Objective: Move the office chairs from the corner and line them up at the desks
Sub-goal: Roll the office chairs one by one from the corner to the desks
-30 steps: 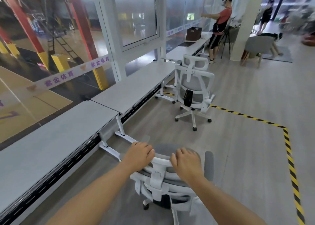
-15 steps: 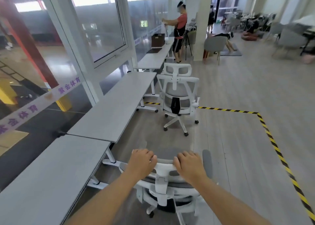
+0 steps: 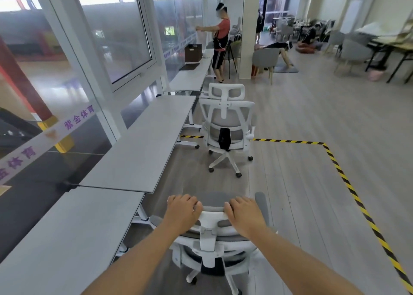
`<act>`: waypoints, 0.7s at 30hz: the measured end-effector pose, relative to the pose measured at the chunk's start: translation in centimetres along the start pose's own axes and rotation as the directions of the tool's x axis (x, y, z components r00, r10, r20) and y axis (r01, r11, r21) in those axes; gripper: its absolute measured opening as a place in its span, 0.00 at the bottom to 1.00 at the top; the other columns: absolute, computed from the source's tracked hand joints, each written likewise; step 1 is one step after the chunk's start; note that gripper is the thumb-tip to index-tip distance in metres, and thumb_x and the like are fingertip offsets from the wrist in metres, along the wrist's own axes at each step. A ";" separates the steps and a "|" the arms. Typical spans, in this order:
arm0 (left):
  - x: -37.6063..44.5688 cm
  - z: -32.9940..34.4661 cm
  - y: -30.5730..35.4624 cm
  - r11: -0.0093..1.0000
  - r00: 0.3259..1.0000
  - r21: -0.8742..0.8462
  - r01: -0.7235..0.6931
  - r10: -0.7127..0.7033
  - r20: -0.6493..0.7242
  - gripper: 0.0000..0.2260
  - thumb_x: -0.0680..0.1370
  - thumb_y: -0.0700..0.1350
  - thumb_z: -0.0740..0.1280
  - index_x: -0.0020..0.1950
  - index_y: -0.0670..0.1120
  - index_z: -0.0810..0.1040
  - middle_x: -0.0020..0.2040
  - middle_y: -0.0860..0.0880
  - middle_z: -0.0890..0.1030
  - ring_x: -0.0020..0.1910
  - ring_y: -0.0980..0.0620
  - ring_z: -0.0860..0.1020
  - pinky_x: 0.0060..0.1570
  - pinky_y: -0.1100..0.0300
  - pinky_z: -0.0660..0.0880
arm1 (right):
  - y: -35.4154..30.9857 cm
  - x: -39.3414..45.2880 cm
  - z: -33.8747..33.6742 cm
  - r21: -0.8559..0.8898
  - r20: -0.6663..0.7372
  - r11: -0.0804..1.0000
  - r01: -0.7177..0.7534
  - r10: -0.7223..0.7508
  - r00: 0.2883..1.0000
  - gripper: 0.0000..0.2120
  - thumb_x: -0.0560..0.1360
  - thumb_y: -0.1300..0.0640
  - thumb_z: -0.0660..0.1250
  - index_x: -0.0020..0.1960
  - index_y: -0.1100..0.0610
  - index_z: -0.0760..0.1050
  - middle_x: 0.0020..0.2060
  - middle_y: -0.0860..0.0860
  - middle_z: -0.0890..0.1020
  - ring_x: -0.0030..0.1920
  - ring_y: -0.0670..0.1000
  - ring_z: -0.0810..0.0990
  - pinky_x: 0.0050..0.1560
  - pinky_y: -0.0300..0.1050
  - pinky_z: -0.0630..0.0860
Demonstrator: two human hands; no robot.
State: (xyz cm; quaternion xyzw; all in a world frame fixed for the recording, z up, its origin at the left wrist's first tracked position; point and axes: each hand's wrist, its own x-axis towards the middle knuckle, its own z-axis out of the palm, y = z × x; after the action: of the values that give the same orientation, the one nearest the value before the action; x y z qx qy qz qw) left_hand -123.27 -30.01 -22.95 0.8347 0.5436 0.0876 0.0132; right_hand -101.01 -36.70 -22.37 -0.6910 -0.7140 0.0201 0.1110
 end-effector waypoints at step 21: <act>-4.5 -4.5 37.0 0.852 0.825 -0.063 -0.520 0.520 0.220 0.20 0.83 0.54 0.52 0.72 0.50 0.70 0.68 0.47 0.75 0.65 0.43 0.73 0.65 0.49 0.66 | 21.3 -27.0 -16.0 -0.046 -0.058 0.850 -0.524 0.522 0.851 0.10 0.81 0.54 0.54 0.52 0.57 0.73 0.47 0.54 0.81 0.48 0.59 0.79 0.43 0.50 0.71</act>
State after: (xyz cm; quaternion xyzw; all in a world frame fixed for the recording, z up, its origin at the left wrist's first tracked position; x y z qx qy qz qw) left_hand -92.23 -49.53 -14.81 0.9554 0.2906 -0.0087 0.0513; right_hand -76.54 -64.51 -14.19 -0.8624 -0.4969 0.0129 0.0959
